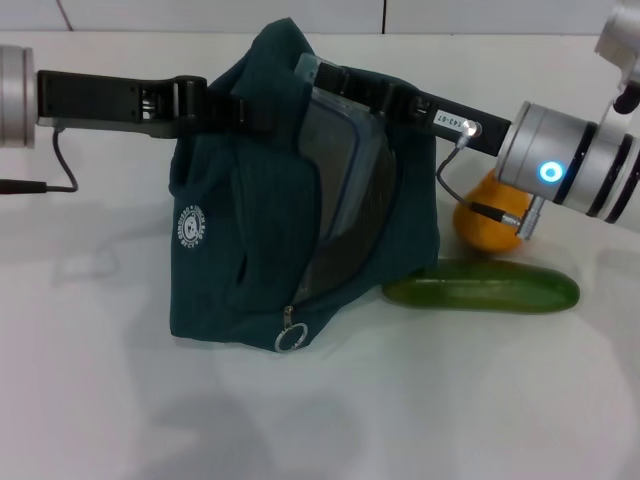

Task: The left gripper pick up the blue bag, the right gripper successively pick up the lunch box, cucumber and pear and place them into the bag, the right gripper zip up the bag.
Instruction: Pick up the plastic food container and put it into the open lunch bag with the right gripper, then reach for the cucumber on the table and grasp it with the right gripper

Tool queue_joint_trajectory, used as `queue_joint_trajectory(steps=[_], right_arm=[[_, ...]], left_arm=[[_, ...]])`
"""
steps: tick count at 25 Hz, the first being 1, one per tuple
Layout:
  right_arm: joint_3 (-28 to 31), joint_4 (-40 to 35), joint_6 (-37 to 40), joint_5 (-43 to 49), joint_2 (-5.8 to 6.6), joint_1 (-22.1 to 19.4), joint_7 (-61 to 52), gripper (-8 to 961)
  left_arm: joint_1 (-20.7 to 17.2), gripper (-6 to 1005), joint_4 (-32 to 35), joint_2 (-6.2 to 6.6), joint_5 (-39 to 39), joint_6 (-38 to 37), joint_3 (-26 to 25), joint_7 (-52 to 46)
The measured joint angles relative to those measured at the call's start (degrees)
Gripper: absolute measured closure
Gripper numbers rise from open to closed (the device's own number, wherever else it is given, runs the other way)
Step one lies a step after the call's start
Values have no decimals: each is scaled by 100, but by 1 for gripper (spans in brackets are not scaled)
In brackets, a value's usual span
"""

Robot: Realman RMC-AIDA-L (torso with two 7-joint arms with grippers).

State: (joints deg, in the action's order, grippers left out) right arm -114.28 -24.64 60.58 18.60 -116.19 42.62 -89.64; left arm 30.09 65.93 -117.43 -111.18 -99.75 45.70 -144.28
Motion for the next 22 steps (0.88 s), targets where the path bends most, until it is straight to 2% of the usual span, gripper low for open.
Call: queue_joint_trajectory(steps=[6, 14, 17, 20, 22], right_arm=[[-88, -124, -195, -121, 0, -62, 53, 762], [-25, -135, -29, -353, 0, -241, 276, 755], [171, -113, 210, -373, 0, -399, 449, 752], [520, -74, 611, -375, 7, -650, 710, 536], [814, -71, 916, -360, 25, -871, 890, 452]], left_arm=[[4, 955, -2, 3, 1, 0, -4, 12], [-10, 955, -2, 36, 1, 6, -34, 29], [-17, 955, -2, 43, 0, 12, -36, 37], [-19, 955, -2, 46, 1, 14, -36, 39], [-31, 955, -2, 46, 1, 15, -35, 39]])
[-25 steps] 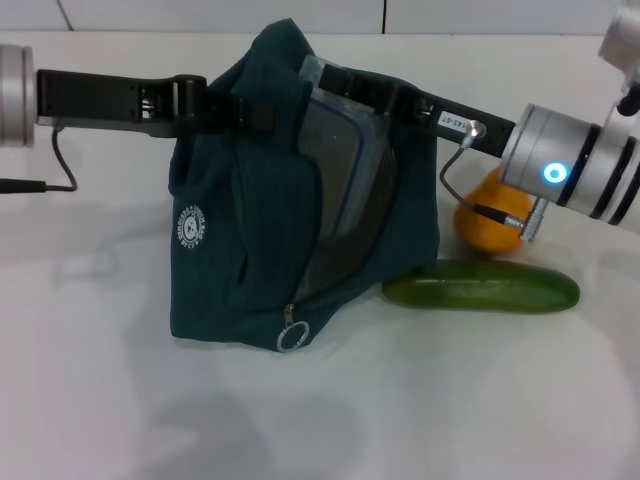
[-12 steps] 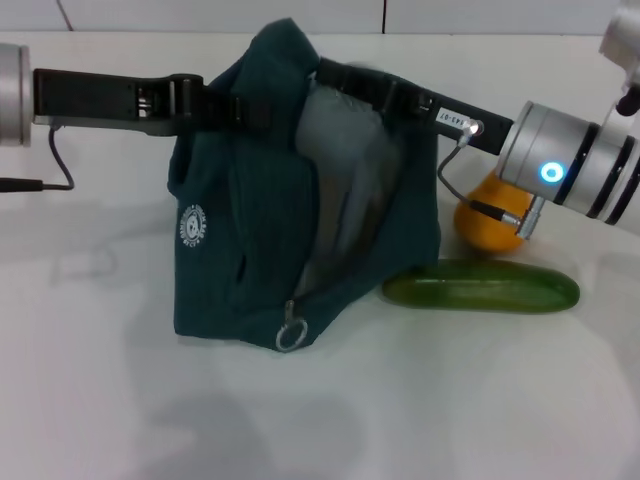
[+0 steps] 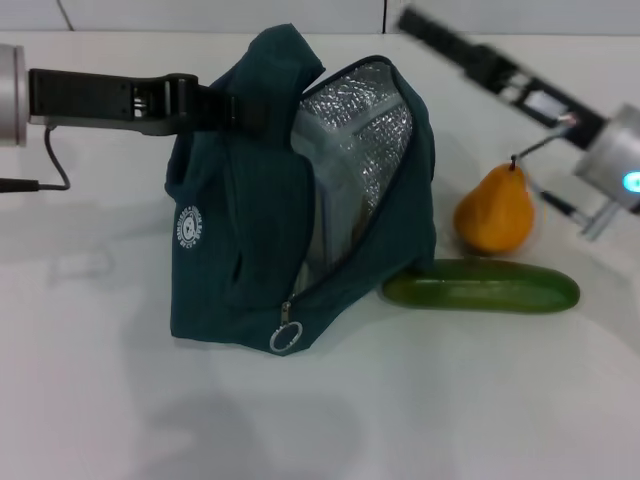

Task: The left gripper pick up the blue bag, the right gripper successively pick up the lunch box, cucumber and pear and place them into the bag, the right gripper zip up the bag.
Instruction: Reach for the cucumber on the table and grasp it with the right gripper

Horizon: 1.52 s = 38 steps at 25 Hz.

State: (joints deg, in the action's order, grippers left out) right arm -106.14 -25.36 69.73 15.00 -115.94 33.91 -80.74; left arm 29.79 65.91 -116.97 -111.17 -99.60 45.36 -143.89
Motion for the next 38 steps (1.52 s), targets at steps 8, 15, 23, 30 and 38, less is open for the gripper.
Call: queue_joint_trajectory(steps=[8, 15, 23, 30, 38], right_arm=[[1005, -419, 780, 1313, 838, -690, 11, 260], [2414, -2363, 817, 5094, 1664, -598, -2273, 260], [4379, -4371, 3428, 9759, 1263, 590, -3905, 260], [3895, -4567, 4241, 11224, 973, 1447, -3606, 260], [3290, -4553, 3672, 12593, 134, 1635, -2904, 261]], left_arm=[[-145, 955, 45, 49, -1, -2, 0, 2], [-133, 955, 60, 70, -4, 0, -2, 12], [-110, 955, 64, 66, -4, 3, -6, 19], [-35, 955, 64, 35, -4, 10, 6, 12], [25, 955, 38, 28, -59, 17, 35, 13]])
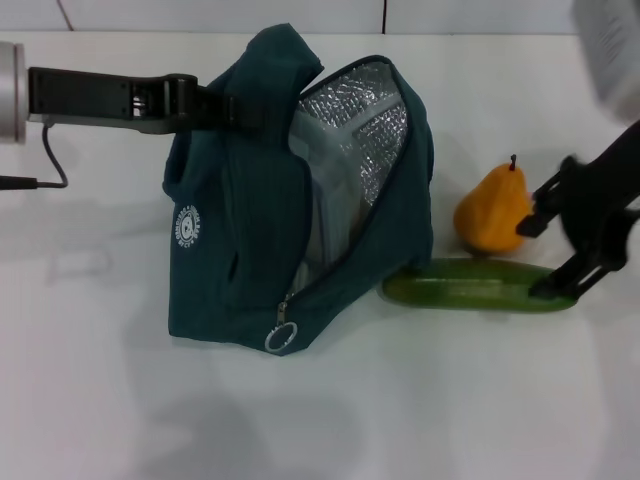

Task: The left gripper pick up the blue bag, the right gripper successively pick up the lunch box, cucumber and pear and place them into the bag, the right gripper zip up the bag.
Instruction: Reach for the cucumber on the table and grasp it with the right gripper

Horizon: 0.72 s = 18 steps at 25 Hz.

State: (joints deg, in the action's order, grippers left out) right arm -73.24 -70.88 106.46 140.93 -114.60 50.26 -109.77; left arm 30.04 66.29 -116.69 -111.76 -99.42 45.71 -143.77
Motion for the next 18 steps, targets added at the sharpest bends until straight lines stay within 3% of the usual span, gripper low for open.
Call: queue_joint_trajectory(steps=[2, 7, 18], right_arm=[[-224, 74, -238, 110, -86, -61, 86, 261], [-682, 143, -730, 67, -103, -226, 130, 261], [-793, 481, -1374, -29, -128, -388, 155, 261]], left_arm=[[4, 955, -1, -1, -4, 3, 1, 4], [8, 955, -8, -2, -7, 2, 8, 6], [5, 956, -20, -11, -20, 1, 76, 13]])
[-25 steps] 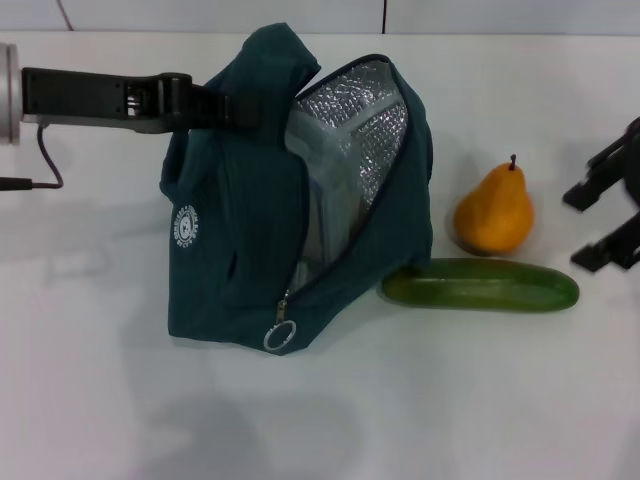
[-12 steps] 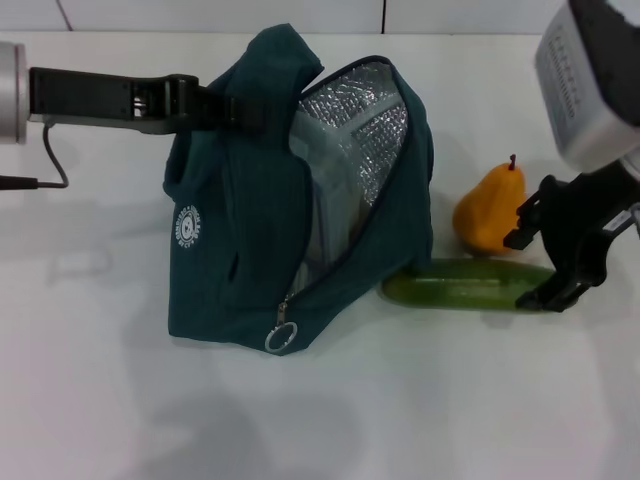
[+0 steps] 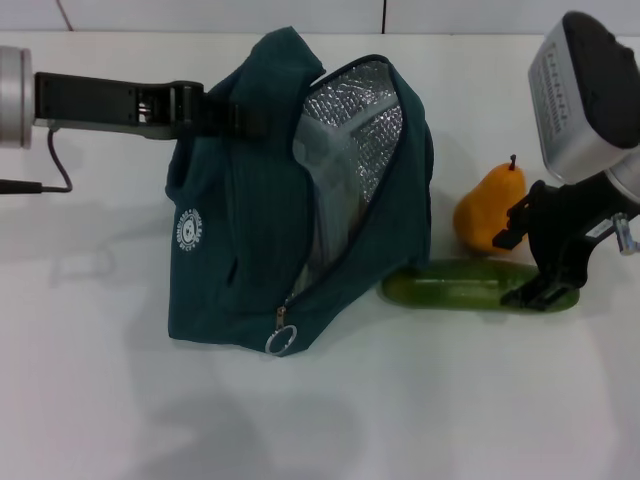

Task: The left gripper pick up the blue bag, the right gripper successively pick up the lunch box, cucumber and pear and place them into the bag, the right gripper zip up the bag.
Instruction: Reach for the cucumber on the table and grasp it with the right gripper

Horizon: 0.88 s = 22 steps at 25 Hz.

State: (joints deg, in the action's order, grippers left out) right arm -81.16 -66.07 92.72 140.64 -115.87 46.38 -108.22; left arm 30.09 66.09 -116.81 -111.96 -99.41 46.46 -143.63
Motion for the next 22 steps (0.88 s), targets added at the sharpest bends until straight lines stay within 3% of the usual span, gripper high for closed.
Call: queue_joint_trajectory(steps=[22], right_arm=[[-241, 638, -781, -242, -14, -60, 5, 261]], left_arm=[[6, 956, 26, -60, -1, 1, 82, 11]])
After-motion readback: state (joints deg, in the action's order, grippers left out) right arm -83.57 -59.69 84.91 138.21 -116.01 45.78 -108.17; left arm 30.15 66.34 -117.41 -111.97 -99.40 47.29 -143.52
